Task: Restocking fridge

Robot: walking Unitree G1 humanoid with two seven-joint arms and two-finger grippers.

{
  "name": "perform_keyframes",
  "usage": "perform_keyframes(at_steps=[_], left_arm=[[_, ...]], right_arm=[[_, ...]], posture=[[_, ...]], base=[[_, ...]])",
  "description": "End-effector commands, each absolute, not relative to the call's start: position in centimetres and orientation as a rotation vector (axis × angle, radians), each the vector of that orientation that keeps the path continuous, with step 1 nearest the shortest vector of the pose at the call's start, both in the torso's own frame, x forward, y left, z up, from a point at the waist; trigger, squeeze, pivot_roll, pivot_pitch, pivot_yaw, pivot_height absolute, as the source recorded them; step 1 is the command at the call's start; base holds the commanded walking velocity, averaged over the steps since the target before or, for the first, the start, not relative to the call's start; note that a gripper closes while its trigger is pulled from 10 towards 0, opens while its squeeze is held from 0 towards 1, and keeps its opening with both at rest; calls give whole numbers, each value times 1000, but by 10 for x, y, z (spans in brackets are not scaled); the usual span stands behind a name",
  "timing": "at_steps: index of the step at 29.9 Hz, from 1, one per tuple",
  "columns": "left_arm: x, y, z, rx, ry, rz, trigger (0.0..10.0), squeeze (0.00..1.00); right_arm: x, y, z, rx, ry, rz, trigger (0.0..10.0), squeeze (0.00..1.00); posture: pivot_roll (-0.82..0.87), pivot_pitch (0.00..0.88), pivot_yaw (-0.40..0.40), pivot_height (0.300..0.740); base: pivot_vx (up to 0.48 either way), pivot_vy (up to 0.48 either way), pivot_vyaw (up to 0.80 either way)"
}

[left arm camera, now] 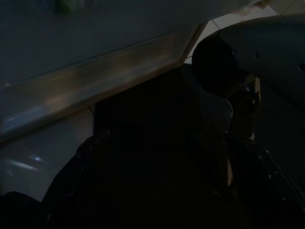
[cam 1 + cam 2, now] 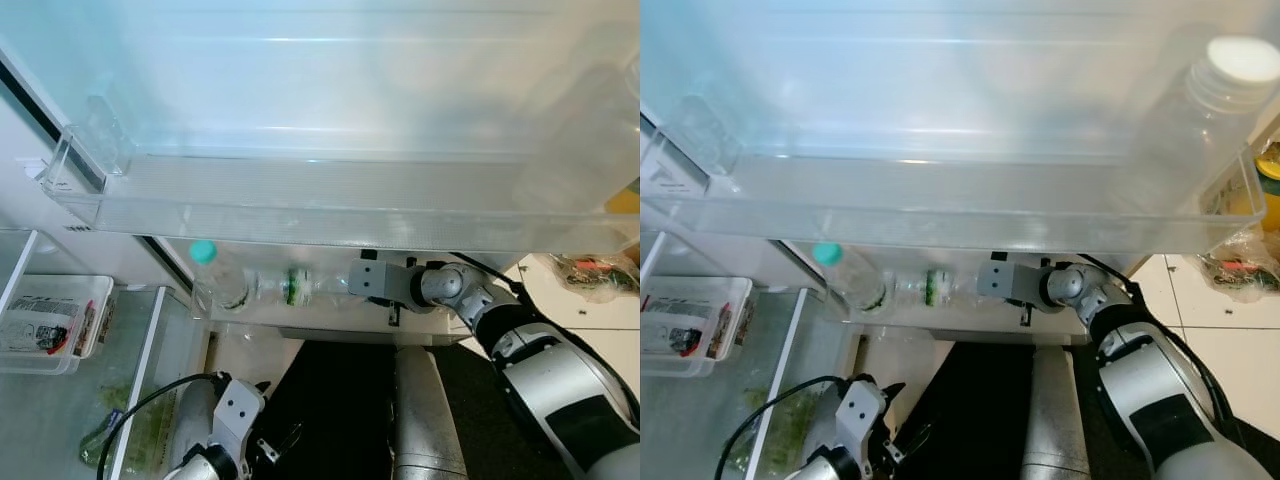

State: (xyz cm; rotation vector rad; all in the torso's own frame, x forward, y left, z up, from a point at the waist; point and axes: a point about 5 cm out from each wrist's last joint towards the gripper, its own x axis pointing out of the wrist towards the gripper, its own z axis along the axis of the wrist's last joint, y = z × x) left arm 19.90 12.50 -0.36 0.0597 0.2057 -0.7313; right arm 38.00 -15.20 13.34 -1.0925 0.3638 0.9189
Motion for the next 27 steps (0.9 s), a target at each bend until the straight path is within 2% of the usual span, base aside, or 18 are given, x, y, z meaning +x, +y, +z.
perform_keyframes(at_steps=[1, 10, 11, 12, 14, 15, 16, 27], left_arm=[[163, 137, -40, 23, 446, -713, 10000, 0], [165, 136, -41, 23, 449, -714, 10000, 0], [165, 136, -41, 24, 448, -715, 10000, 0], [166, 136, -40, 25, 446, -716, 10000, 0], [166, 136, -40, 25, 446, -716, 10000, 0], [166, 136, -40, 25, 445, -717, 10000, 0], [166, 136, -40, 24, 445, -717, 10000, 0], [162, 137, -41, 24, 450, -719, 10000, 0]], right_arm=[[373, -155, 119, -1079, 421, 947, 0, 0], [374, -160, 124, -1069, 425, 944, 0, 0], [375, -161, 124, -1067, 423, 939, 3098, 0], [375, -161, 125, -1038, 421, 920, 10000, 0], [375, -161, 125, -1038, 421, 920, 10000, 0], [375, -161, 125, -1030, 427, 917, 10000, 302], [375, -161, 123, -1029, 427, 919, 10000, 1000], [376, -152, 123, -1031, 373, 913, 10000, 1000]], posture=[[61, 450, 32, 453], [56, 445, 33, 453], [56, 445, 33, 453], [56, 445, 33, 453], [56, 445, 33, 453], [55, 445, 33, 453], [57, 447, 35, 453], [63, 458, 37, 453]], base=[[0, 0, 0], [0, 0, 0], [0, 0, 0], [0, 0, 0], [0, 0, 0], [0, 0, 0], [0, 0, 0], [0, 0, 0]])
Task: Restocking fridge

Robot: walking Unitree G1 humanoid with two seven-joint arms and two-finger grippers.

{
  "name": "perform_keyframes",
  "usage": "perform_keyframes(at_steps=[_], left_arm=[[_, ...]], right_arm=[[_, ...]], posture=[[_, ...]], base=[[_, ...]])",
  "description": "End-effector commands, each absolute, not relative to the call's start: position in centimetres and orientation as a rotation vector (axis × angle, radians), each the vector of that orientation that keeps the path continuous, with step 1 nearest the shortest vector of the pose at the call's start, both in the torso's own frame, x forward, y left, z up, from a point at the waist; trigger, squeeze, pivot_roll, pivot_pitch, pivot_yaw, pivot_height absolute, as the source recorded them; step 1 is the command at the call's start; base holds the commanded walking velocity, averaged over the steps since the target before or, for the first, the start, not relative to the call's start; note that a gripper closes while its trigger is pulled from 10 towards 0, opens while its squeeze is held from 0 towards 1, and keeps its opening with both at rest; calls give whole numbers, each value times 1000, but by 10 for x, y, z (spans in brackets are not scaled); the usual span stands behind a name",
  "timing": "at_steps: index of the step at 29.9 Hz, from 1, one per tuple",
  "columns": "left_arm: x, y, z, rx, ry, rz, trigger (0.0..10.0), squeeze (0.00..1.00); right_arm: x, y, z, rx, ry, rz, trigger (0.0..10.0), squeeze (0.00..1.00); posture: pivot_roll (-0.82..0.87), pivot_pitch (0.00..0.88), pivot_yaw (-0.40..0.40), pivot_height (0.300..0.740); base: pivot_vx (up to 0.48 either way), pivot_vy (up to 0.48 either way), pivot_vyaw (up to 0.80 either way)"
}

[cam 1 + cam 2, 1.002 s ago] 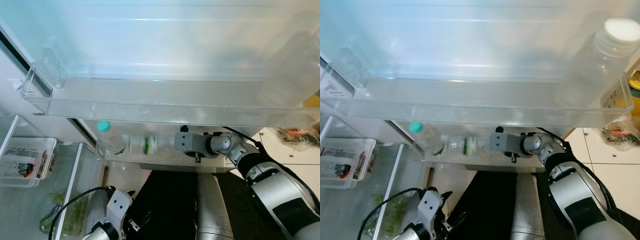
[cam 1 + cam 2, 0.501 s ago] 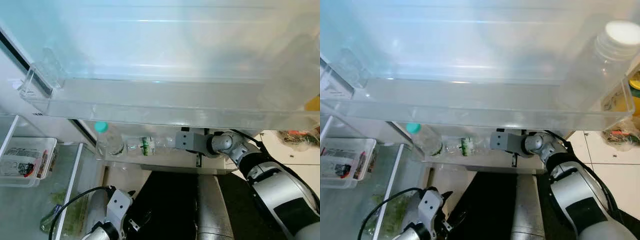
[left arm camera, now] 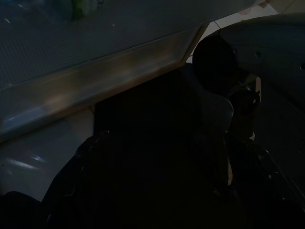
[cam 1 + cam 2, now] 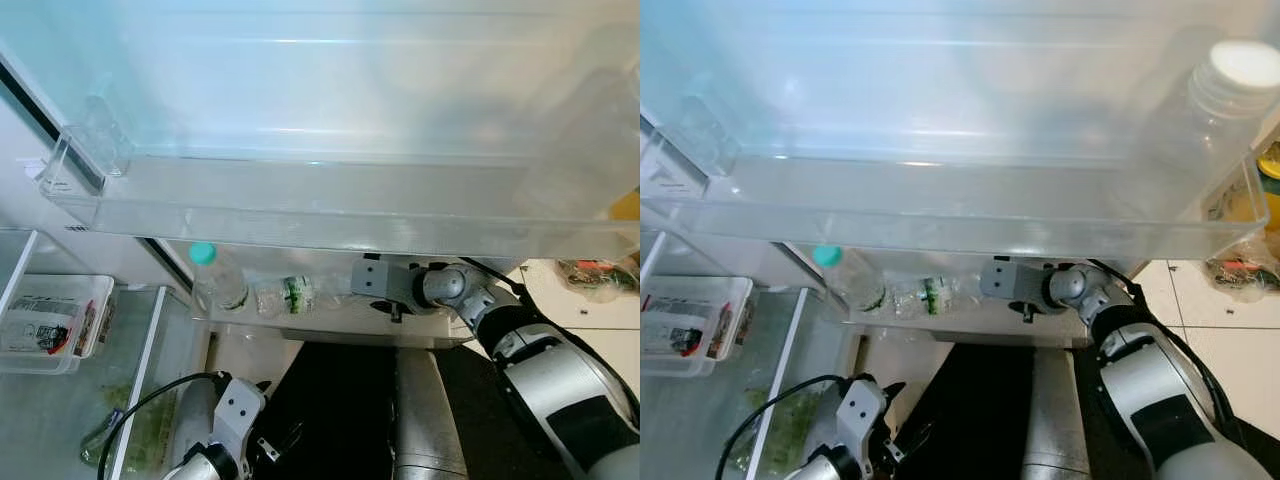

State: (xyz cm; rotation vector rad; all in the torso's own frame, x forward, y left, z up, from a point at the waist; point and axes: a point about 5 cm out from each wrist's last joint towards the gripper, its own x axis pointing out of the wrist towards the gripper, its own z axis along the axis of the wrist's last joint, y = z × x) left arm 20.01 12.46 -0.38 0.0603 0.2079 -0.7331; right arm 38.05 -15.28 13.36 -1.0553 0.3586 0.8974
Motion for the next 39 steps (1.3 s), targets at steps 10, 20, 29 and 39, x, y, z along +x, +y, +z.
perform_keyframes(at_steps=[10, 20, 29, 39], left_arm=[[160, 136, -40, 23, 449, -723, 10000, 0], [156, 138, -41, 24, 456, -723, 10000, 0], [154, 139, -41, 23, 459, -726, 10000, 0], [154, 137, -41, 21, 459, -729, 10000, 0]], right_arm=[[376, -146, 122, -1040, 341, 900, 10000, 1000], [376, -138, 119, -1100, 310, 875, 10000, 0], [372, -138, 111, -1112, 368, 925, 10000, 0], [373, -140, 112, -1124, 377, 930, 10000, 0]], posture=[[69, 467, 39, 453], [76, 479, 42, 453], [77, 487, 41, 453], [74, 484, 40, 453]], base=[[0, 0, 0], [0, 0, 0], [0, 0, 0], [0, 0, 0]])
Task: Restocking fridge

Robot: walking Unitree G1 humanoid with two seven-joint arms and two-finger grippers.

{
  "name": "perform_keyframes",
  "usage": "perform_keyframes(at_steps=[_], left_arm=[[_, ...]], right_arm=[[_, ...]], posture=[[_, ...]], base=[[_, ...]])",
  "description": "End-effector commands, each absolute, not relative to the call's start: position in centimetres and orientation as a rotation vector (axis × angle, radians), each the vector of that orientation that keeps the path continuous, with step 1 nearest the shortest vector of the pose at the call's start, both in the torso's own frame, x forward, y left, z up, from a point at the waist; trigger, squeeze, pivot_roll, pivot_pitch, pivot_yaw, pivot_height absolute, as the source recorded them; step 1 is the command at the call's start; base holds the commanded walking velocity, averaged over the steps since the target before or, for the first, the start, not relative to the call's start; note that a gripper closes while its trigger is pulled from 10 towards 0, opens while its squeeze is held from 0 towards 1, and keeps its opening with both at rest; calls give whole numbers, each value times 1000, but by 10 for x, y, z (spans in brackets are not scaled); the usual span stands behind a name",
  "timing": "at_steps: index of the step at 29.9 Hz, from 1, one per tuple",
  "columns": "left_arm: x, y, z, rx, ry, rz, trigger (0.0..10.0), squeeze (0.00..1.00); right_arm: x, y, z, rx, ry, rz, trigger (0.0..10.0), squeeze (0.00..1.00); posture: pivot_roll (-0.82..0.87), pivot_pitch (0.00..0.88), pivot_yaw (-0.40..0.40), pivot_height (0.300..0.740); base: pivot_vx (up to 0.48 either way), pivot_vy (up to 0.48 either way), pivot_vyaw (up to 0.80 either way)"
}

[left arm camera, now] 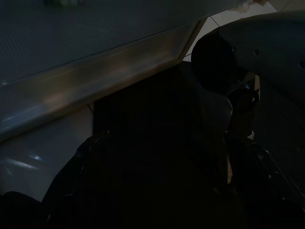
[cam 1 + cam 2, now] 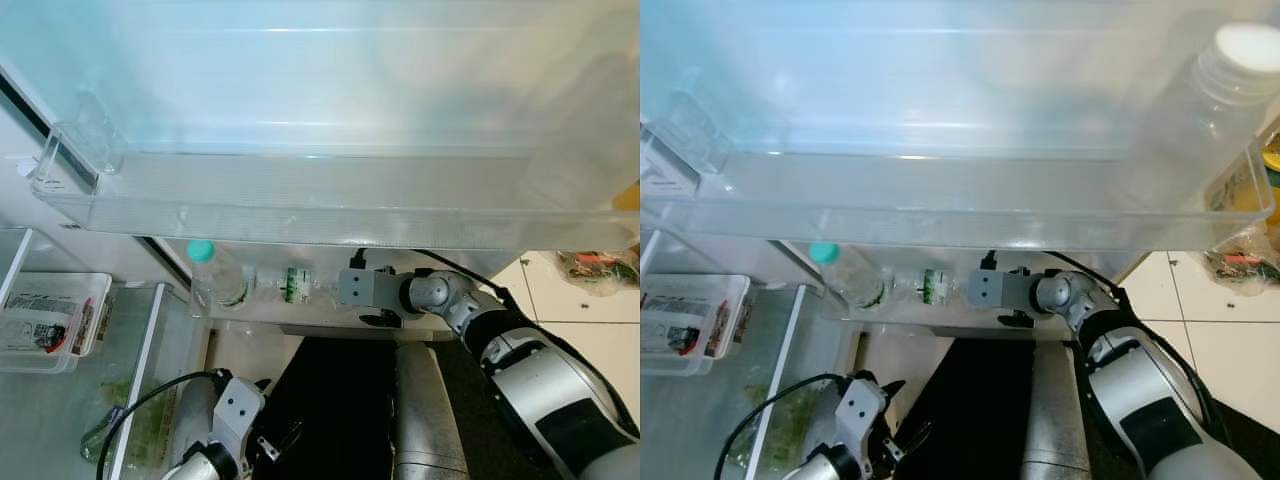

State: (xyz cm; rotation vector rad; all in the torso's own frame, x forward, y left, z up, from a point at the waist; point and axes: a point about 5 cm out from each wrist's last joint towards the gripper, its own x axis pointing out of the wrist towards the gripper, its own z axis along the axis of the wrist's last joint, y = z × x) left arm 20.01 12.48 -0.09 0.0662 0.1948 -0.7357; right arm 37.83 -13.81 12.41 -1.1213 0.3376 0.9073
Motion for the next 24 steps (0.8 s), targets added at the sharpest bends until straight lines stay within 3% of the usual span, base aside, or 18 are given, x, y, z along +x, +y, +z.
perform_keyframes(at_steps=[1, 24], left_arm=[[154, 136, -41, 21, 458, -730, 10000, 0], [144, 139, -39, 18, 459, -730, 10000, 0]], right_arm=[[373, -139, 112, -1126, 377, 931, 10000, 0], [377, -131, 117, -1113, 345, 873, 10000, 0]], posture=[[74, 484, 39, 453], [98, 517, 40, 453]], base=[[0, 0, 0], [0, 0, 0]])
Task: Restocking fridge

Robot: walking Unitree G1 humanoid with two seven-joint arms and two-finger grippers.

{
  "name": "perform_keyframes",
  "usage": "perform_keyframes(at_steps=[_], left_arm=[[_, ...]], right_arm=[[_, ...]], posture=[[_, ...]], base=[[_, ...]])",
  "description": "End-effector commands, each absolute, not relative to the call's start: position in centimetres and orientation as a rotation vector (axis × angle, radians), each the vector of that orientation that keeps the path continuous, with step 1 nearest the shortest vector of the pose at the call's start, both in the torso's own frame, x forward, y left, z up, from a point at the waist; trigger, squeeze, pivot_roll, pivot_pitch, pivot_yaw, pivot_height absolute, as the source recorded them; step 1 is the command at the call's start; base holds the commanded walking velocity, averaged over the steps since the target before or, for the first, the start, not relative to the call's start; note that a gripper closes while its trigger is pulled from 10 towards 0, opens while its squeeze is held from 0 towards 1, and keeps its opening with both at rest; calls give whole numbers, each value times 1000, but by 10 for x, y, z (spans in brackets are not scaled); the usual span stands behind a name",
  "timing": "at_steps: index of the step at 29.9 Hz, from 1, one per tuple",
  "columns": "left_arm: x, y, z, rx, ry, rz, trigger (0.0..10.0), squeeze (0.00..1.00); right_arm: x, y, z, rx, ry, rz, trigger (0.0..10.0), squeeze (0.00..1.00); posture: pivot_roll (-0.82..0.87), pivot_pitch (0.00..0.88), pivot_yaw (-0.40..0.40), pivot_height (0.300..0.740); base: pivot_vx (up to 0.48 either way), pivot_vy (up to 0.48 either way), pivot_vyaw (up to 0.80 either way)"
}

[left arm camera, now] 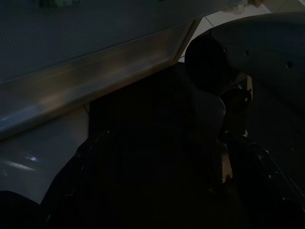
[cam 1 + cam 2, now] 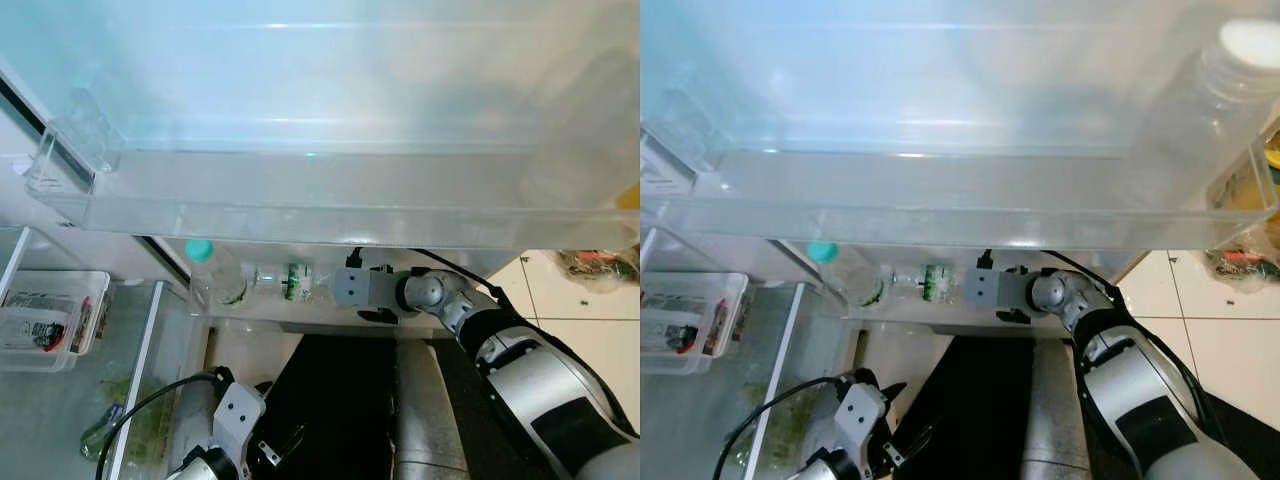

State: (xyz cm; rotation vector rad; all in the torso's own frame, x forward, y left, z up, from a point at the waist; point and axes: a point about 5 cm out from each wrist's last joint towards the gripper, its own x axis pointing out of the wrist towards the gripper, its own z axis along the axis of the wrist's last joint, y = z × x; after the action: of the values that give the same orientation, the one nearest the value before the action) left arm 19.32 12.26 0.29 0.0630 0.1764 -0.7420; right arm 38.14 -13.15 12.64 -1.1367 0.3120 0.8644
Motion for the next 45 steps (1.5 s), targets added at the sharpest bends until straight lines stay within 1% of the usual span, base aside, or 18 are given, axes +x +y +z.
perform_keyframes(at_steps=[1, 7, 8, 9, 10, 11, 12, 27, 28, 29, 30, 32, 45], left_arm=[[144, 139, -39, 18, 460, -730, 10000, 0], [144, 138, -38, 17, 460, -730, 10000, 0], [145, 138, -37, 17, 457, -730, 10000, 0], [145, 138, -37, 17, 457, -730, 10000, 0], [145, 138, -37, 17, 457, -731, 10000, 0], [145, 138, -37, 17, 457, -731, 10000, 0], [145, 138, -37, 17, 457, -730, 10000, 0], [150, 137, -37, 18, 458, -728, 10000, 0], [153, 136, -37, 20, 456, -727, 10000, 0], [153, 136, -37, 20, 456, -727, 10000, 0], [155, 136, -37, 21, 455, -727, 10000, 0], [158, 135, -37, 21, 452, -727, 10000, 0], [181, 129, -33, 33, 423, -733, 10000, 0]], right_arm=[[377, -131, 117, -1113, 344, 872, 10000, 0], [377, -132, 116, -1115, 349, 870, 10000, 0], [376, -132, 114, -1110, 362, 878, 2510, 0], [376, -132, 114, -1110, 362, 878, 2510, 0], [376, -133, 114, -1105, 370, 886, 275, 0], [376, -133, 114, -1105, 370, 886, 275, 0], [375, -133, 113, -1102, 375, 894, 0, 0], [379, -140, 121, -1101, 368, 875, 0, 0], [382, -146, 127, -1112, 363, 851, 3098, 0], [382, -146, 127, -1112, 363, 851, 3098, 0], [383, -148, 130, -1126, 360, 839, 4078, 0], [385, -152, 135, -1137, 358, 830, 10000, 0], [395, -169, 168, -1234, 311, 775, 10000, 0]], posture=[[98, 517, 40, 453], [98, 518, 40, 453], [99, 521, 41, 453], [99, 521, 41, 453], [99, 521, 41, 453], [99, 521, 41, 453], [99, 521, 41, 453], [89, 502, 38, 453], [82, 493, 37, 453], [82, 493, 37, 453], [81, 490, 37, 453], [73, 482, 36, 453], [39, 412, 38, 453]], base=[[0, 0, 0], [0, 0, 0], [0, 0, 0], [0, 0, 0], [0, 0, 0], [0, 0, 0], [0, 0, 0], [0, 0, 0], [0, 0, 0], [0, 0, 0], [0, 0, 0], [0, 0, 0], [0, 0, 0]])
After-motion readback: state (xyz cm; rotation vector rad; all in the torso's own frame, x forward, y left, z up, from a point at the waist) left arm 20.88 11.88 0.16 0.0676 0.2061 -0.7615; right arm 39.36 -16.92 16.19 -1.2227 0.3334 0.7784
